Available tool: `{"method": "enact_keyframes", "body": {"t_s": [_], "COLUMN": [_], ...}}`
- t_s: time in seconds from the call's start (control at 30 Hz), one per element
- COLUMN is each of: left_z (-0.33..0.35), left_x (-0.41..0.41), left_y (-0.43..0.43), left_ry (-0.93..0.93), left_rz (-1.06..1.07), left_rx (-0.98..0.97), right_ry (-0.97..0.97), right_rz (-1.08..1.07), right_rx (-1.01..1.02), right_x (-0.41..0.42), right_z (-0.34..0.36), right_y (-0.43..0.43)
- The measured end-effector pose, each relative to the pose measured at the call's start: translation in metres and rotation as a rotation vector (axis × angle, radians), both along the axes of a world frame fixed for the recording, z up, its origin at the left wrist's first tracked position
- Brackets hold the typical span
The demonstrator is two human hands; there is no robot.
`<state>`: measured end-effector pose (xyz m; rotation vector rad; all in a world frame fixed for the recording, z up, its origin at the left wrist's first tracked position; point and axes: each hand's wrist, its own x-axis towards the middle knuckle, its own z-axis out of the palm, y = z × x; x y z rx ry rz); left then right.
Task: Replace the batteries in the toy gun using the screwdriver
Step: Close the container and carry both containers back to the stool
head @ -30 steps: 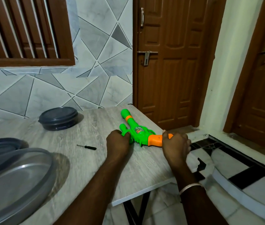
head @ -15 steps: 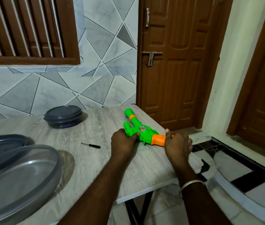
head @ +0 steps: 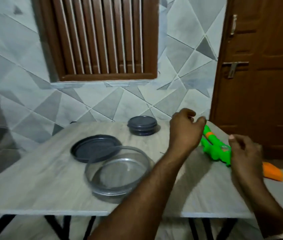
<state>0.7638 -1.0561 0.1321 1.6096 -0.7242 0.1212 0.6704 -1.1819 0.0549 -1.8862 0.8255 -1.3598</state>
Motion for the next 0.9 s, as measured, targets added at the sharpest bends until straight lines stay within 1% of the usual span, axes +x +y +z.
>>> {"method": "enact_keyframes", "body": {"t_s": [0.1, 0.17, 0.23, 0.33, 0.4, 0.47, 0.53, 0.6, 0.67, 0.77, 0.83, 0.9], "left_z": [0.028, 0.038, 0.04, 0.031, 0.018, -0.001, -0.023, -0.045, -0.064, -0.084, -0.092, -0.098], "left_x": [0.025, 0.043, 0.064, 0.1, 0.123, 0.139, 0.151, 0.158, 0.164, 0.169, 0.171, 0.172], "left_y": [0.055, 0.096, 0.135, 0.199, 0.234, 0.262, 0.281, 0.292, 0.297, 0.294, 0.29, 0.286], "left_ry": [-0.044, -0.02, -0.049, -0.093, -0.086, -0.083, -0.061, -0.025, 0.008, 0.013, 0.002, -0.043], "left_rz": [0.067, 0.118, 0.178, 0.335, 0.425, 0.476, 0.426, 0.351, 0.322, 0.363, 0.381, 0.395], "left_rx": [0.027, 0.032, 0.1, 0.226, 0.331, 0.515, 0.703, 0.81, 0.838, 0.816, 0.775, 0.75], "right_ry": [-0.127, -0.139, -0.115, -0.053, -0.022, 0.057, 0.181, 0.26, 0.307, 0.368, 0.353, 0.28], "right_rz": [0.35, 0.523, 0.639, 0.761, 0.794, 0.812, 0.786, 0.759, 0.748, 0.737, 0.731, 0.695], "right_rx": [0.138, 0.2, 0.235, 0.321, 0.35, 0.369, 0.383, 0.397, 0.414, 0.455, 0.517, 0.566], "right_x": [0.032, 0.048, 0.064, 0.083, 0.094, 0.103, 0.11, 0.116, 0.119, 0.118, 0.118, 0.119], "right_z": [0.033, 0.051, 0.058, 0.061, 0.056, 0.048, 0.037, 0.026, 0.016, 0.006, 0.0, -0.005], "right_y": [0.045, 0.08, 0.107, 0.14, 0.15, 0.155, 0.158, 0.159, 0.162, 0.167, 0.168, 0.169]}}
